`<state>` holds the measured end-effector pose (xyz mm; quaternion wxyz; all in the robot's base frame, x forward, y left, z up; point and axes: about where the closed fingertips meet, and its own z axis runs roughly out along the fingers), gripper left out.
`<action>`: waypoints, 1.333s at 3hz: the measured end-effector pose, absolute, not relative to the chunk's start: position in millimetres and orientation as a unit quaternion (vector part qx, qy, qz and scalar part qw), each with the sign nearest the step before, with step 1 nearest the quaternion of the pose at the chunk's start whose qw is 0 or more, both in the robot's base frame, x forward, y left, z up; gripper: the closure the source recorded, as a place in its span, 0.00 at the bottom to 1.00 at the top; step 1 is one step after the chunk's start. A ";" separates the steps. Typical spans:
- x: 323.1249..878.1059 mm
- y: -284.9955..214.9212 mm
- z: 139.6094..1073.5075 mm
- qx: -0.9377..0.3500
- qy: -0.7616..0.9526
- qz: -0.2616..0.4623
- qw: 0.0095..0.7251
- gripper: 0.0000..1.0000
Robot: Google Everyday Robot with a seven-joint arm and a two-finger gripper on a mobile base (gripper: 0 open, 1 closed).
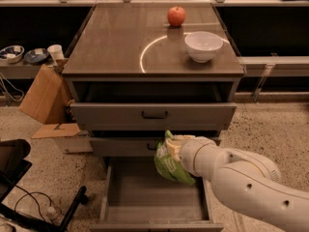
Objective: Place green rice chip bag into bottom drawer
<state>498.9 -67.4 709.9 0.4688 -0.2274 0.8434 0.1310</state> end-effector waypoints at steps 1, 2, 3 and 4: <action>507.4 -65.5 696.9 -0.212 0.841 0.149 0.476 1.00; 503.9 -55.0 679.5 -0.207 0.848 0.167 0.458 1.00; 498.4 -66.8 627.8 -0.156 0.869 0.196 0.428 1.00; 485.9 -88.1 555.3 -0.108 0.881 0.222 0.403 1.00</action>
Offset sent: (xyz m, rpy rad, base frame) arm -0.0002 0.0243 -0.0590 0.1100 0.1197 0.0063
